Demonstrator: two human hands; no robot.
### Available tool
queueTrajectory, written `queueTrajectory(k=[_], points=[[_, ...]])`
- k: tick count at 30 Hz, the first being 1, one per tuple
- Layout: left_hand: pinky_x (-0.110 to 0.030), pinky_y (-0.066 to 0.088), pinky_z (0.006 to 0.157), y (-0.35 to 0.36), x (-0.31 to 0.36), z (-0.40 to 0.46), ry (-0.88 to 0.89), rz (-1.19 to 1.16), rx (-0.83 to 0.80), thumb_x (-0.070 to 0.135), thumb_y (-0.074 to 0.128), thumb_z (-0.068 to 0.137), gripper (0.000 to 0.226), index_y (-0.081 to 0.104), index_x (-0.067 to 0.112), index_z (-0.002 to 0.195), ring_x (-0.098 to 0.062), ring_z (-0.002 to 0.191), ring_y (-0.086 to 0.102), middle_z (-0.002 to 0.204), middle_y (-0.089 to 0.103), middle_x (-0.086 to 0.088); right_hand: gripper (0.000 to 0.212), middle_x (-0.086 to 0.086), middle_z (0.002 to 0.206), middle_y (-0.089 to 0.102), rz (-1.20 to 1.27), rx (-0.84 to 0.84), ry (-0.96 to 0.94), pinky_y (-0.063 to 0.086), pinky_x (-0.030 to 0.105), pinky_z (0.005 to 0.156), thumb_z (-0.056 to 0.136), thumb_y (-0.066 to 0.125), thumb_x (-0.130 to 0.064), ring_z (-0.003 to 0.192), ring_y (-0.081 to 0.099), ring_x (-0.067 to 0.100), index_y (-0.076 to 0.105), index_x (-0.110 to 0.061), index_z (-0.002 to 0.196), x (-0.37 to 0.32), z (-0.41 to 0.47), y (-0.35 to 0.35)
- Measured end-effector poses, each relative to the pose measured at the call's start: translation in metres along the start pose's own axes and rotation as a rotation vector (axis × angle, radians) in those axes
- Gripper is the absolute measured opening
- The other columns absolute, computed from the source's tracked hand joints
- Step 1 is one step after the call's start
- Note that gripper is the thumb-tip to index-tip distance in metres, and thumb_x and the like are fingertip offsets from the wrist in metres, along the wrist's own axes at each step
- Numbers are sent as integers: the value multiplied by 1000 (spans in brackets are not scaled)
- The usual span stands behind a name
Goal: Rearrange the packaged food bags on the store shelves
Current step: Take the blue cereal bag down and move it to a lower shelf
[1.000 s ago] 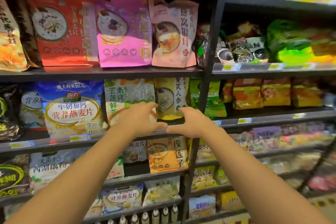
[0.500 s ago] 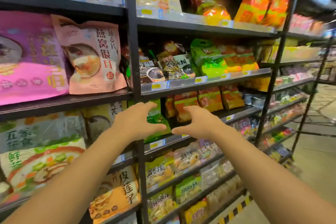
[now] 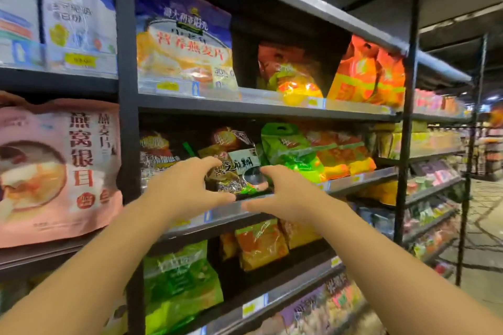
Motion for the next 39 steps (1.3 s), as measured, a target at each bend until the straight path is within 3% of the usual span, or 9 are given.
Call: queueTrajectory(k=[5,9,12,23,26,29,33,36,39], points=[[-46,51,99,-15,-2,42,-70,56,38,84,60,76,87,35,48,151,-18,131,53,149,51,12,97,0,152,53,26,31,-42,51,45,107,78,74,-74,128,54,20,43,-23,156,14,55,-15],[-47,50,101,-31,-5,64,-118,41,84,81,62,77,84,36,48,150,-18,132,54,150,52,12,109,0,166,38,77,88,-132,43,47,116,77,69,-79,149,40,24,30,-25,164,17,100,-27],[-49,50,102,-43,-6,80,-172,76,134,82,60,77,83,37,49,149,-17,131,55,148,53,13,108,-1,166,40,147,132,-206,43,43,113,76,71,-79,149,42,23,32,-26,163,18,135,-41],[-47,48,105,-103,-6,129,-300,176,404,80,61,79,73,49,44,141,-15,133,52,147,54,15,89,-11,132,64,245,333,-518,44,26,77,76,64,-83,111,62,12,57,-26,144,7,228,-127],[-44,48,104,-118,-4,147,-311,241,431,77,62,81,72,52,41,142,-16,130,54,145,55,14,68,-27,96,52,283,312,-539,37,18,60,78,68,-79,78,50,-4,60,-37,131,-5,254,-132],[-47,48,104,-138,-16,158,-371,316,446,79,60,80,76,52,38,143,-19,129,54,144,57,8,55,-27,86,49,264,284,-507,40,23,58,74,65,-86,79,53,1,52,-46,110,-17,279,-132],[-47,49,104,-166,-36,168,-413,351,462,84,57,78,83,53,32,143,-23,127,56,145,56,5,57,-22,82,61,300,273,-423,51,30,61,72,57,-93,76,63,6,55,-37,83,-22,303,-137],[-39,50,93,-181,-64,174,-464,352,466,74,61,83,83,50,21,146,-25,121,57,143,57,-4,90,-3,95,68,367,220,-294,58,44,83,70,42,-101,87,68,20,65,-20,101,-25,320,-132],[-43,51,92,-187,-93,181,-576,296,478,72,65,83,87,44,17,146,-29,120,56,144,50,-12,106,9,119,62,519,148,-215,42,41,85,75,35,-100,87,55,22,61,-16,133,-28,329,-128]])
Point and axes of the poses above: each hand's wrist, its own z-axis towards the middle knuckle, its own y-axis out of the palm, x = y × z, the point moved 10 cm from there along z, towards the middle knuckle
